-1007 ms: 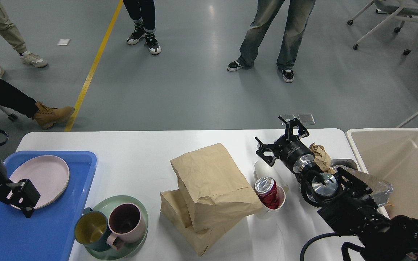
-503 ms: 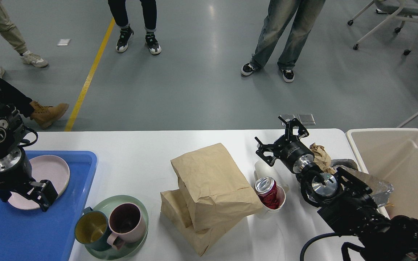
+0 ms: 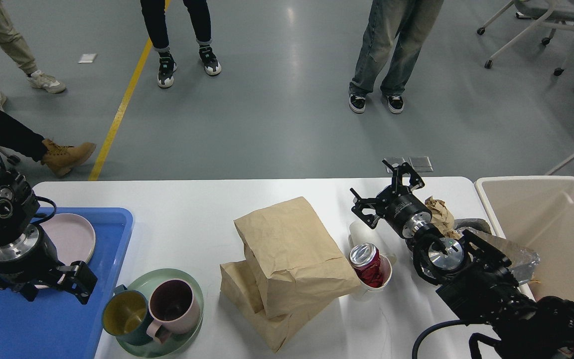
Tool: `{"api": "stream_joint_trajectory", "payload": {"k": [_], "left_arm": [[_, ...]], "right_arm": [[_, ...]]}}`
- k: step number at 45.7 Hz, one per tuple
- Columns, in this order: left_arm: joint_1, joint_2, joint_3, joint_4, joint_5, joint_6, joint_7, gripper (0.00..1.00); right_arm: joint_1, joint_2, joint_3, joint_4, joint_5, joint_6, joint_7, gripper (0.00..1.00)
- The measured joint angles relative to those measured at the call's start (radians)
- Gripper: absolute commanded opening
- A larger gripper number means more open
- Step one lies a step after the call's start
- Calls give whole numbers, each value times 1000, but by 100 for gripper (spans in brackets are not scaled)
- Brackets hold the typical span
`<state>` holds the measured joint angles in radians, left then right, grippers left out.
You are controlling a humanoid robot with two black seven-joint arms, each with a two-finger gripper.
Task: Tidy desktop
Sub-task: 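Lower the left gripper toward the small dark cup beside the green plate, then close the left gripper around the small dark cup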
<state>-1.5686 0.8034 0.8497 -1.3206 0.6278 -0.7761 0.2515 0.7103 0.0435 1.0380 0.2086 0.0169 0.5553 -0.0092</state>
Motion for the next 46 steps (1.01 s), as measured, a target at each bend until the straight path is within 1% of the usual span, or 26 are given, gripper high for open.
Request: {"api": "stream_joint_trajectory", "payload": {"k": [9, 16, 28, 46], "left_arm": [[40, -1, -6, 8, 2, 50, 0, 96], [84, -1, -53, 8, 3, 83, -4, 96], [144, 3, -143, 3, 1, 86, -11, 96], [179, -2, -159, 10, 1, 89, -11, 96]], "right_arm": [[0, 0, 0, 0, 0, 0, 0, 100], [0, 0, 0, 0, 0, 0, 0, 100], [0, 0, 0, 0, 0, 0, 0, 100], [0, 0, 0, 0, 0, 0, 0, 100]]}}
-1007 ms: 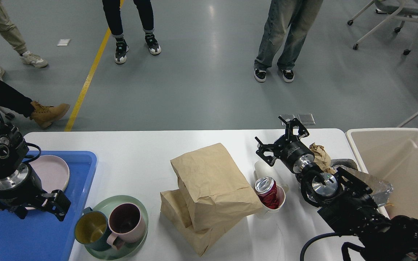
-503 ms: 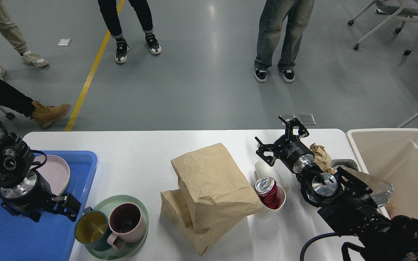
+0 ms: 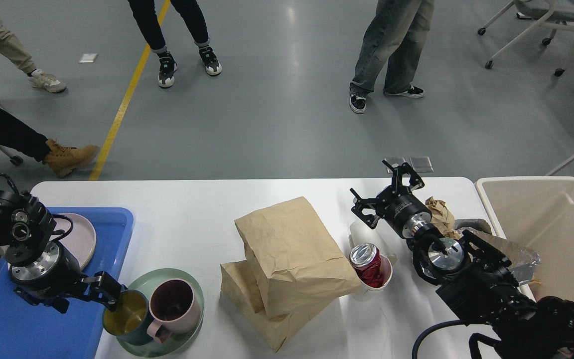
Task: Tidy desktop
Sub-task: 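Close the left gripper around the small dark cup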
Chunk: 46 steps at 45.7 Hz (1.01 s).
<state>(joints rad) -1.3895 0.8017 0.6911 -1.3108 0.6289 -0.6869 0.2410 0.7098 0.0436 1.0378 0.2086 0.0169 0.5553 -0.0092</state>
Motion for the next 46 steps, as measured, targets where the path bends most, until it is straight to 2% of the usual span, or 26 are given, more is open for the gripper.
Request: {"api": "stream_joint_trajectory", "payload": {"k": [14, 27, 46], "left_arm": [[54, -48, -12, 36, 0, 63, 9, 96], [122, -98, -80, 82, 0, 68, 19, 96], [155, -134, -88, 116, -1, 70, 20, 95]], "right_arm": [[0, 0, 0, 0, 0, 0, 0, 100], [0, 0, 0, 0, 0, 0, 0, 100], [0, 0, 0, 0, 0, 0, 0, 100]]}}
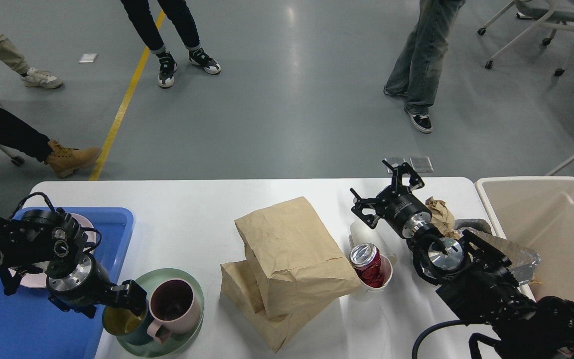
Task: Tidy desktop
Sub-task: 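Close the left gripper around the small dark cup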
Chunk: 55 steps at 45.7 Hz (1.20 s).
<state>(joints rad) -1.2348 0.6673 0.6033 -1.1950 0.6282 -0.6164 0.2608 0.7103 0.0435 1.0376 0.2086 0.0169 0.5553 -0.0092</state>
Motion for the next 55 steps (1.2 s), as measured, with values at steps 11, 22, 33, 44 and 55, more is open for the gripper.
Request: {"api": "stream_joint_trajectory", "payload": {"k": [11, 22, 33, 44, 55], "left_arm": [[20, -9, 0, 0, 1, 20, 0, 70], [23, -17, -1, 1, 1, 7, 17, 33], [37, -23, -39, 11, -20, 2, 123, 10], [60, -24, -93, 40, -65, -51, 194, 0], [62, -38, -108, 62, -96, -77, 226, 0]], "right_arm": [[0, 0, 0, 0, 0, 0, 0, 100], [0, 0, 0, 0, 0, 0, 0, 100], [0, 0, 0, 0, 0, 0, 0, 100], [0, 0, 0, 0, 0, 0, 0, 100], [0, 0, 1, 0, 0, 0, 0, 100]]}}
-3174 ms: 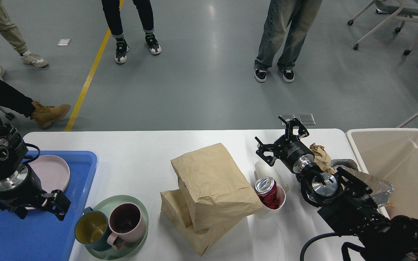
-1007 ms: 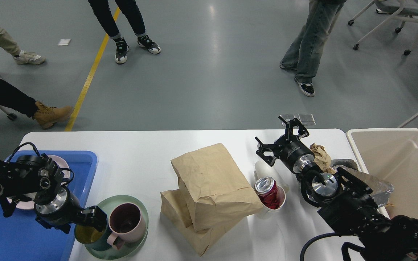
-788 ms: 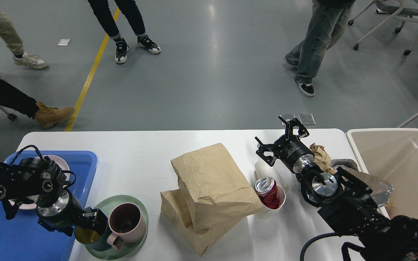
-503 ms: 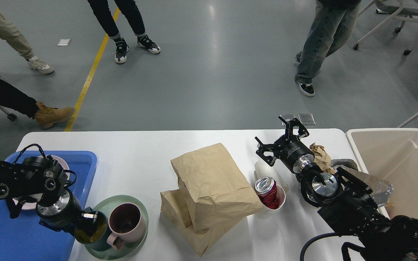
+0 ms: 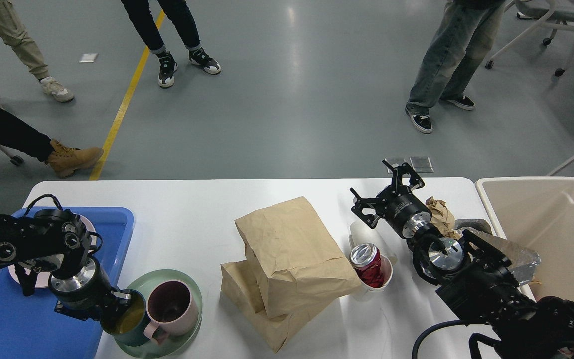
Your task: Tidy desktop
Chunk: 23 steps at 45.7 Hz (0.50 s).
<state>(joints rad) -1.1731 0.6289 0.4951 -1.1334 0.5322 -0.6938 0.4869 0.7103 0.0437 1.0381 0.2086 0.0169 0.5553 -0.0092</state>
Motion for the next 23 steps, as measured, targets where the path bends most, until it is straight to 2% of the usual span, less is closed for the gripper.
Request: {"api": "stream_joint_trajectory", "payload": {"k": [6, 23], "left_arm": [[-1, -2, -18, 1, -9, -24, 21, 0], [-41, 19, -82, 1, -51, -168, 48, 0]], "right_arm": [[0, 0, 0, 0, 0, 0, 0, 100], [0, 0, 0, 0, 0, 0, 0, 100]]}}
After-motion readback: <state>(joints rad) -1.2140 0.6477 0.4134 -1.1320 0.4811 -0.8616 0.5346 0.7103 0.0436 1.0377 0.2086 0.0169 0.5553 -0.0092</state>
